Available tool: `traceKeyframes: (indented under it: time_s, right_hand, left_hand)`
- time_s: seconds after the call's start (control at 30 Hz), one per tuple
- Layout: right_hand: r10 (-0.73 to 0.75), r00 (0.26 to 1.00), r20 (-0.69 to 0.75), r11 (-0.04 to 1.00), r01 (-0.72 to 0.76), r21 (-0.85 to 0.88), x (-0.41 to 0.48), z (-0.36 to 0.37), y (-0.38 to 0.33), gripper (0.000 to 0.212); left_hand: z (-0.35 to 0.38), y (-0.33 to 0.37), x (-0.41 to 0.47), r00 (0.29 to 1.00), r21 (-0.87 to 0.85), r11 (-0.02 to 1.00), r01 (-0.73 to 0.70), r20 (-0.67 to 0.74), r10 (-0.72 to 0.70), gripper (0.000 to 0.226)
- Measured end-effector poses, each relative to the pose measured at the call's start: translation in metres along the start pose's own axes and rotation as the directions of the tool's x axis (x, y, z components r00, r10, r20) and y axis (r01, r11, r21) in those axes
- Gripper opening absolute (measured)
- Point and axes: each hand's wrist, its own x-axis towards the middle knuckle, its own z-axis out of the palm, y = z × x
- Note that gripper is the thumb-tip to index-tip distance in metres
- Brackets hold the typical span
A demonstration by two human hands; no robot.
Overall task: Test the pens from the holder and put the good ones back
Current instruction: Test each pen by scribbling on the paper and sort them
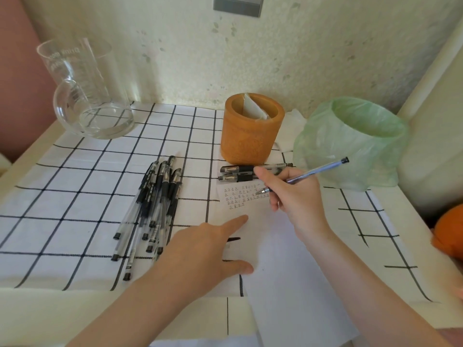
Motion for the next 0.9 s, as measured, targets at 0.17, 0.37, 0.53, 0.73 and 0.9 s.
traceKeyframes:
  time_s: [0.17,0.37,0.53,0.73,0.9]
  right_hand:
    - [-0.097,0.995,-0.023,0.992,0.094,-0.083,-0.001,0.013,0.020,0.040]
    - [-0.157,0.986,-0.053,0.981,0.149,-0.120,0.002,0.021,0.033,0.041]
    - [-0.183,0.982,-0.053,0.976,0.175,-0.131,0.002,0.021,0.035,0.042]
    - [-0.199,0.978,-0.056,0.972,0.189,-0.140,0.003,0.021,0.036,0.043]
    - [-0.214,0.976,-0.047,0.962,0.202,-0.182,0.003,0.022,0.037,0.036]
  left_hand:
    - [0.002,-0.001,0.002,1.000,0.009,1.000,0.001,0.012,-0.001,0.079]
    - [0.005,-0.002,0.002,1.000,-0.010,1.000,-0.014,-0.021,0.014,0.076]
    - [0.006,-0.003,0.003,0.999,-0.013,0.999,-0.029,-0.037,0.029,0.076]
    - [0.006,-0.004,0.004,0.999,-0.009,1.000,-0.029,-0.021,0.029,0.076]
    - [0.007,-0.004,0.003,0.999,-0.010,1.000,-0.028,-0.032,0.028,0.076]
